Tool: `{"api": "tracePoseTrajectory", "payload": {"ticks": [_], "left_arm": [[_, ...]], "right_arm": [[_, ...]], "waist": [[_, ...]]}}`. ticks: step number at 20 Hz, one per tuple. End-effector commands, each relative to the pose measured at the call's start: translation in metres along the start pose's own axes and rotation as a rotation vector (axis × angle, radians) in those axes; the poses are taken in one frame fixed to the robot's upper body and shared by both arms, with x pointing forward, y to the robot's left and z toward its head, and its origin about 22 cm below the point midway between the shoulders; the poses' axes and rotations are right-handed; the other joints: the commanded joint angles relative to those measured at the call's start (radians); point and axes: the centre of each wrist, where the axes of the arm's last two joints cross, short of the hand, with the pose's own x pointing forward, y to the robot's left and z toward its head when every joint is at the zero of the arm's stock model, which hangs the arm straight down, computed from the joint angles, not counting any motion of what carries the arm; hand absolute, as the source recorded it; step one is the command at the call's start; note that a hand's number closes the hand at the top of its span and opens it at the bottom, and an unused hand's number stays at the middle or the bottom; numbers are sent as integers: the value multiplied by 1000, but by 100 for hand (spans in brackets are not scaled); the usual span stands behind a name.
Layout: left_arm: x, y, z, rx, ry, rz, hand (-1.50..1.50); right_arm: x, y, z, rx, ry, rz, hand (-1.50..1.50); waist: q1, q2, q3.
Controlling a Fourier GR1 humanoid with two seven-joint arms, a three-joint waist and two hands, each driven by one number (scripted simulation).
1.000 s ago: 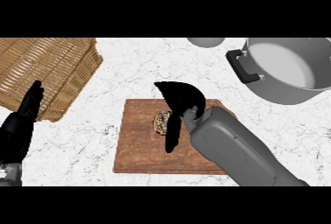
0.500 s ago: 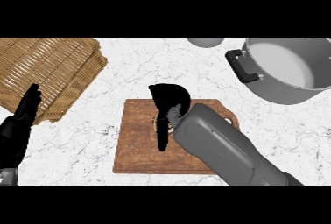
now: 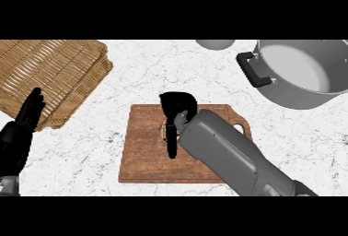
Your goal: Pick the cupcake from the cutting board and place it in the pot
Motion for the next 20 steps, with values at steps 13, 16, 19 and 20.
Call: {"api": "tracePoseTrajectory", "payload": {"ticks": [13, 16, 19, 20], "left_arm": [[-18, -10, 3, -11, 131, 2, 0], [-29, -7, 13, -20, 143, -8, 0], [-43, -6, 14, -19, 144, 0, 0], [-34, -13, 2, -22, 135, 0, 0]], "right_arm": [[-15, 15, -33, 59, 76, 37, -150], [-7, 28, -25, 45, 19, 107, 150], [-15, 33, -31, 32, -16, 106, 150], [-5, 23, -27, 11, -7, 94, 150]], "waist": [[7, 12, -17], [4, 9, -17], [1, 12, -18], [3, 13, -18]]}}
